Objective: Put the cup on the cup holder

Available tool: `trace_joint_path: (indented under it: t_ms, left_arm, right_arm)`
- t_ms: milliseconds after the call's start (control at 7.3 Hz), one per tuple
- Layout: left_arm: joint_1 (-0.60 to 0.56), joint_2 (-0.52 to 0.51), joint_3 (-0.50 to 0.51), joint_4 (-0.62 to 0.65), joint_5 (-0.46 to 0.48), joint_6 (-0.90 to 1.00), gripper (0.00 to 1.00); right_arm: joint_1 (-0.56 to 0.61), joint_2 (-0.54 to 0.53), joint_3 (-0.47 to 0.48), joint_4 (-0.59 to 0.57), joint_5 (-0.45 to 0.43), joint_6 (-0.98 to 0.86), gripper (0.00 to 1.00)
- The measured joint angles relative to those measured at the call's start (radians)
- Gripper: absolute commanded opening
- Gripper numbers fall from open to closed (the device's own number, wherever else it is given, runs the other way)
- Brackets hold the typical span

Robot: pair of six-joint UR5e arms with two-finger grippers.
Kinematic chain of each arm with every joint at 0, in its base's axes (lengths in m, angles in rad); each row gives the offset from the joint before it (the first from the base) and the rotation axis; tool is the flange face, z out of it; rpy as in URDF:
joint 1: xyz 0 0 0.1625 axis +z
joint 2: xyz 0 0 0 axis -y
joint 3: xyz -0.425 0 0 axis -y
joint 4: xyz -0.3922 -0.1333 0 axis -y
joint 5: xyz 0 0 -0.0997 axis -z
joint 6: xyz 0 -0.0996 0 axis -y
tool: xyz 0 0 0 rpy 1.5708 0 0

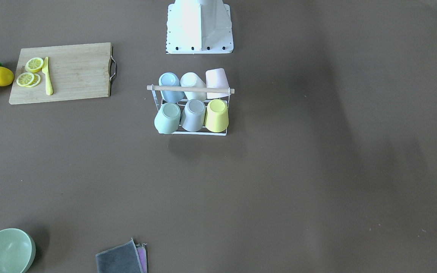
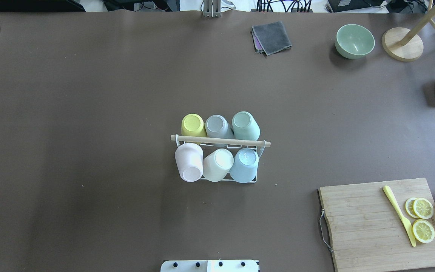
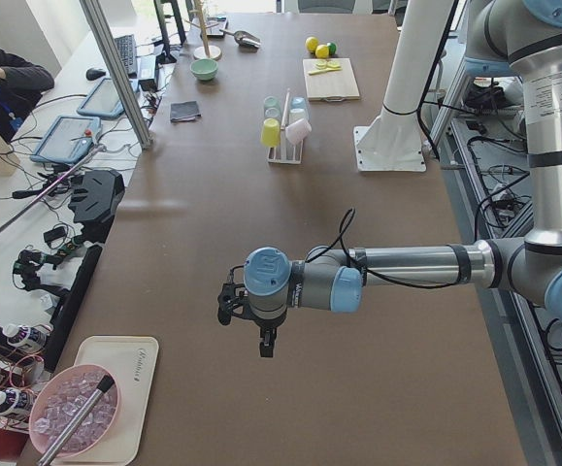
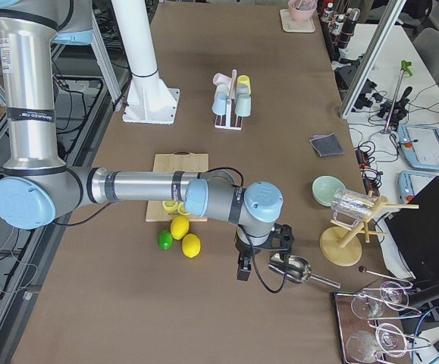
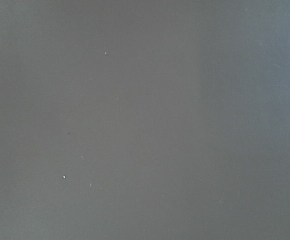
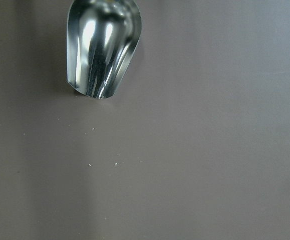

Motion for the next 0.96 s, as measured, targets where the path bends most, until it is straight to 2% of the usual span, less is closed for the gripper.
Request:
trace_joint_path:
  t_ms: [411, 685, 959]
  left_arm:
    - [0.001, -0.003, 0.000, 0.000, 0.001, -0.001, 0.99]
    - [0.002, -0.008, -0.001, 0.000, 0.002, -0.002, 0.98]
    - [0.002, -0.011, -0.002, 0.000, 0.001, -0.002, 0.98]
  right_arm:
    - [0.000, -0.025, -0.003, 0.143, -0.003, -0.001, 1.00]
    - [0.002, -0.027, 0.019, 0.162, 0.002, 0.000, 1.00]
    - [0.014, -0.024, 0.063, 0.126, 0.004, 0.002, 1.00]
